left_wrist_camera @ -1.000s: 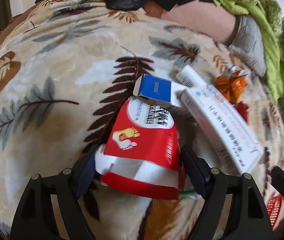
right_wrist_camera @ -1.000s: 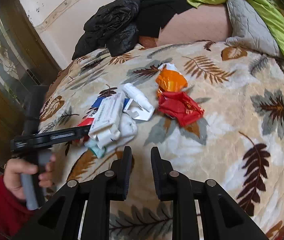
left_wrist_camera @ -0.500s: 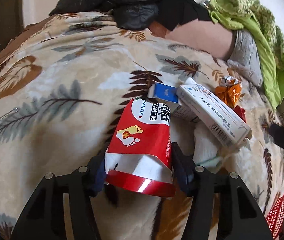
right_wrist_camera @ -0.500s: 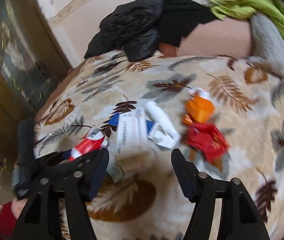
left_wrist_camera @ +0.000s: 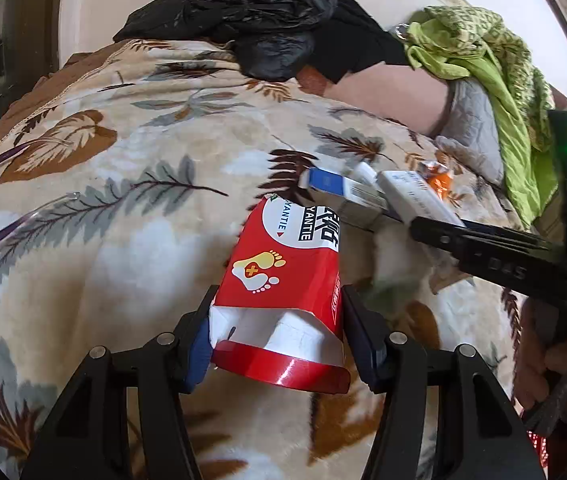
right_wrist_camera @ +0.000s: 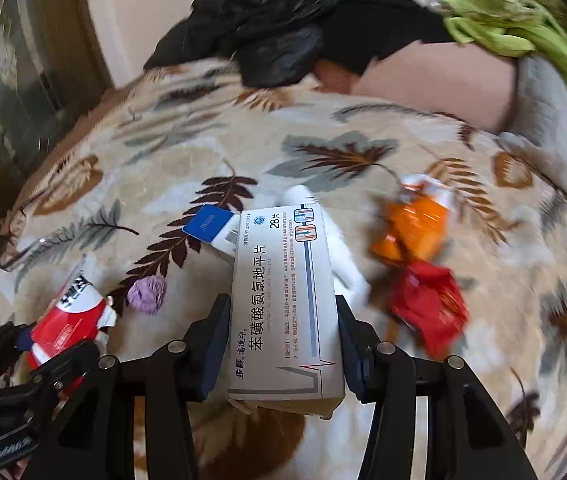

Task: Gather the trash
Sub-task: 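Grasp the red-white snack bag with the left tool while the right tool grasps the white medicine box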

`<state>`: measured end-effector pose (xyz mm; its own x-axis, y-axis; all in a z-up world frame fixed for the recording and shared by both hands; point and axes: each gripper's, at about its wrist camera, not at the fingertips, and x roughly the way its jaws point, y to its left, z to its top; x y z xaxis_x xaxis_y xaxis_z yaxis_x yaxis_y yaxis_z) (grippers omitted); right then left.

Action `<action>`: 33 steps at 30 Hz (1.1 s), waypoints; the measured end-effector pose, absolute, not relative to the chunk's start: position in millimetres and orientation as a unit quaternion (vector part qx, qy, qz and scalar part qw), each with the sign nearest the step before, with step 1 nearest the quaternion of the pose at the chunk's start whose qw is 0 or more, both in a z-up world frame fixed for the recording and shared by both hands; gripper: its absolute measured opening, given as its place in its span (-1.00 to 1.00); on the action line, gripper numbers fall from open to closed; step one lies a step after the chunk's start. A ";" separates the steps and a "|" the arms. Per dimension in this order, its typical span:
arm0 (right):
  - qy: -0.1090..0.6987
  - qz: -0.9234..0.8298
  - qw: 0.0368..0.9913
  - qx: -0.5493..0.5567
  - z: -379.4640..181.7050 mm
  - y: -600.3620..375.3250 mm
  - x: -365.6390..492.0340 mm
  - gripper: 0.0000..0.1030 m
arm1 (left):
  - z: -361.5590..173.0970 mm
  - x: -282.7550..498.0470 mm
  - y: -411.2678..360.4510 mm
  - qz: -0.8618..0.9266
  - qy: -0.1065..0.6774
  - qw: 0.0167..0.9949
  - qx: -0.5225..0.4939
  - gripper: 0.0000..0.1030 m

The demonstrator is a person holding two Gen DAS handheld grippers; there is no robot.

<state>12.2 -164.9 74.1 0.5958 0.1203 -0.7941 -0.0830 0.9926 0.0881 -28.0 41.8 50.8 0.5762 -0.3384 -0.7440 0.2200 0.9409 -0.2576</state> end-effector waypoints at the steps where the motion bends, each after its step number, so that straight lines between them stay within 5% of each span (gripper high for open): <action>1: 0.433 0.057 0.899 0.031 78.9 -170.4 -0.3 0.03 | 52.1 -32.1 39.5 -0.161 0.430 0.886 -0.067 0.11; 14: 0.389 0.000 0.914 0.112 61.3 -226.0 -143.9 0.04 | 53.9 -109.3 -19.9 -0.196 0.390 0.900 -0.001 0.11; 33: 0.372 -0.009 0.914 0.163 54.9 -248.1 -166.7 0.04 | 41.2 -119.6 -34.0 -0.182 0.379 0.907 0.022 0.11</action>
